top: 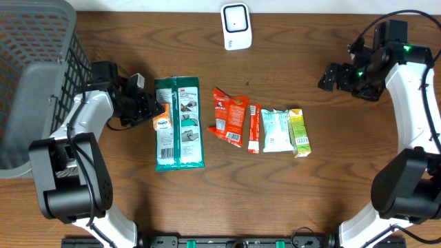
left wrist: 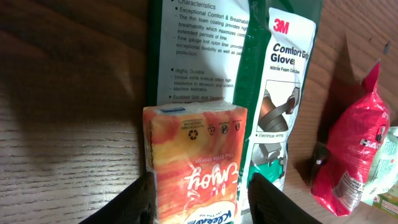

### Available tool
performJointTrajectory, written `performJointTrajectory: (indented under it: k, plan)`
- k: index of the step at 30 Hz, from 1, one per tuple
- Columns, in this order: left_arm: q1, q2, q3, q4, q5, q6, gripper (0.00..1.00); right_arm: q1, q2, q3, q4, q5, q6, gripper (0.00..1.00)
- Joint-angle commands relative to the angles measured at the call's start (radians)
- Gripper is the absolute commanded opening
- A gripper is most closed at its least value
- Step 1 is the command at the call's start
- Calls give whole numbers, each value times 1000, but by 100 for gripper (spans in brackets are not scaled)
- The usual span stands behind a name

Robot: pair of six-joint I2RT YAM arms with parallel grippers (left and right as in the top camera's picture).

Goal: Scan the item barcode
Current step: 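Withdraw the left gripper back beside the basket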

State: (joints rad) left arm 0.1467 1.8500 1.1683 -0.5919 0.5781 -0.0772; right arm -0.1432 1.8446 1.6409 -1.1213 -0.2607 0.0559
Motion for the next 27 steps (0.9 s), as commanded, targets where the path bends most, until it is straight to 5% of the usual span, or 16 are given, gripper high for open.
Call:
performJointTrajectory:
  k: [1, 20, 27]
  plan:
    - [-9, 10, -17, 3, 13, 14, 49, -5, -6, 5, 0, 2, -9, 99]
    - [-15, 3, -32, 17, 66, 13, 27, -5, -6, 5, 0, 2, -9, 99]
    - [-15, 3, -32, 34, 93, 13, 7, -5, -6, 5, 0, 2, -9, 99]
